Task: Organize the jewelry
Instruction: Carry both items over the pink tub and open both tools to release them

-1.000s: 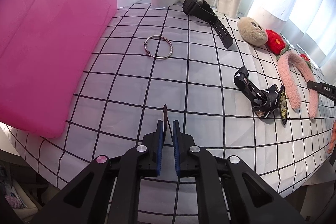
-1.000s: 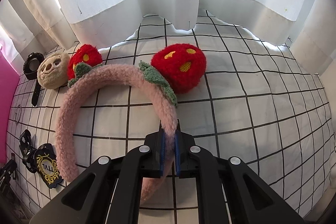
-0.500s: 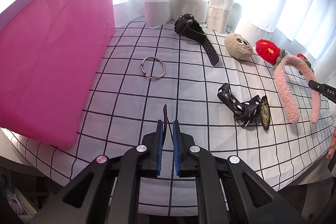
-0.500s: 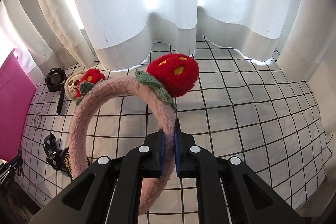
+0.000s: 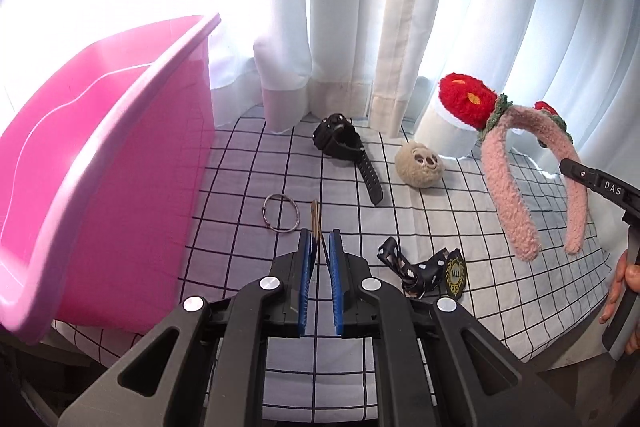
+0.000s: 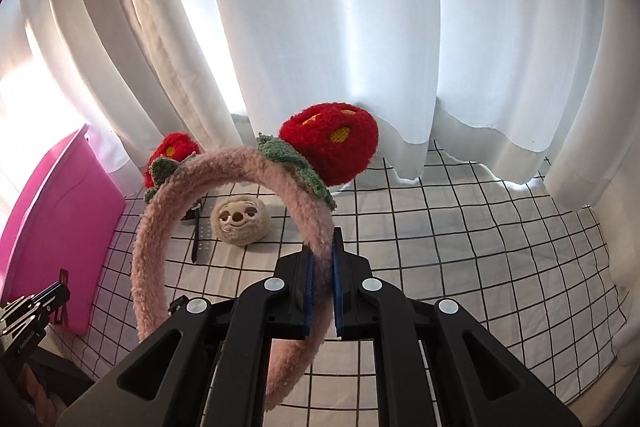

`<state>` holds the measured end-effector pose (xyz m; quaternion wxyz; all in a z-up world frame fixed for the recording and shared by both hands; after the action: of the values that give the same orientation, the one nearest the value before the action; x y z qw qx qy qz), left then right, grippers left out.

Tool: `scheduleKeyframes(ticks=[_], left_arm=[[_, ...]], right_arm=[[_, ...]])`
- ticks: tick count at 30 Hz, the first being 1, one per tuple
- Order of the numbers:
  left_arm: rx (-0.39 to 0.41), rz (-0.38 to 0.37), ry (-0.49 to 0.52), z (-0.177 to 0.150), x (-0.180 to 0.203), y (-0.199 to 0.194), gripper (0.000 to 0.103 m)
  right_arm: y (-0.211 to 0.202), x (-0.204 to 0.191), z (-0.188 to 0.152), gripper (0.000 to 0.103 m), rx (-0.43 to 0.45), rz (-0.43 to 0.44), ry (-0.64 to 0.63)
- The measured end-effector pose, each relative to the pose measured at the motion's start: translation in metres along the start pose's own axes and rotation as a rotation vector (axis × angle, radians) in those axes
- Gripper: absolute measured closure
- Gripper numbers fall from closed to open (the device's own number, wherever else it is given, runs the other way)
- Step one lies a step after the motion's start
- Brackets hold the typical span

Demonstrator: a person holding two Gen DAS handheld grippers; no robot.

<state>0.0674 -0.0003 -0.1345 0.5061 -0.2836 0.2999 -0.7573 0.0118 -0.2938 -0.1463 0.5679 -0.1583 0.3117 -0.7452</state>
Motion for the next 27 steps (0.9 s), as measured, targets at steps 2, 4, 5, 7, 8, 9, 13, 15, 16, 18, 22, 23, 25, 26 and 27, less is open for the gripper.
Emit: scheduleKeyframes(ticks=[2, 4, 5, 7, 8, 9, 13, 15, 16, 18, 22, 23, 25, 26, 27], left_arm=[[0.021, -0.002, -0.008, 0.011, -0.006, -0.010, 0.093], [0.044, 0.004, -0.012, 0.022, -0.013, -0.020, 0.093], [0.057, 0.010, -0.014, 0.028, -0.017, -0.025, 0.093], [0.086, 0.021, -0.022, 0.040, -0.027, -0.036, 0.093], [0.099, 0.028, -0.028, 0.046, -0.033, -0.041, 0.093], [0.110, 0.038, -0.035, 0.051, -0.040, -0.046, 0.093], [0.139, 0.096, -0.074, 0.066, -0.077, -0.061, 0.093], [0.144, 0.131, -0.094, 0.070, -0.099, -0.066, 0.093], [0.144, 0.149, -0.103, 0.071, -0.110, -0.068, 0.093], [0.142, 0.187, -0.120, 0.072, -0.134, -0.073, 0.093], [0.131, 0.254, -0.154, 0.072, -0.176, -0.077, 0.093], [0.129, 0.269, -0.163, 0.072, -0.185, -0.078, 0.093], [0.125, 0.293, -0.183, 0.071, -0.202, -0.080, 0.093], [0.120, 0.304, -0.192, 0.070, -0.210, -0.080, 0.093], [0.115, 0.315, -0.202, 0.069, -0.217, -0.079, 0.093]], right_arm=[[-0.006, -0.015, 0.008, 0.095, 0.016, 0.022, -0.012], [-0.011, -0.032, 0.017, 0.095, 0.032, 0.043, -0.031], [-0.014, -0.041, 0.022, 0.095, 0.040, 0.055, -0.042], [-0.020, -0.061, 0.032, 0.095, 0.058, 0.083, -0.062], [-0.023, -0.072, 0.036, 0.095, 0.066, 0.097, -0.073], [-0.025, -0.083, 0.041, 0.095, 0.074, 0.112, -0.083], [-0.033, -0.137, 0.061, 0.095, 0.109, 0.183, -0.138], [-0.033, -0.166, 0.070, 0.095, 0.119, 0.222, -0.169], [-0.032, -0.181, 0.073, 0.095, 0.121, 0.240, -0.183], [-0.027, -0.211, 0.079, 0.095, 0.121, 0.274, -0.214], [-0.018, -0.269, 0.084, 0.095, 0.112, 0.333, -0.270], [-0.015, -0.283, 0.085, 0.095, 0.111, 0.344, -0.287], [-0.010, -0.309, 0.086, 0.095, 0.104, 0.363, -0.318], [-0.009, -0.322, 0.087, 0.095, 0.099, 0.371, -0.331], [-0.007, -0.333, 0.087, 0.095, 0.095, 0.378, -0.345]])
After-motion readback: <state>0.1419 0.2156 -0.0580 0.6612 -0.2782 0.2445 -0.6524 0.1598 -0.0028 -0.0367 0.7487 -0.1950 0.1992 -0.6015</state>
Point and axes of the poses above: each gripper's, at about its wrist camera, not at the fingertips, and y roughly the way its jaws point, x to its right, z to its top, the point moved 7 cm from there along y, roughly the way its jaws point, and after that the axes turned 2 degrees about -z, right-handed, at the moved point
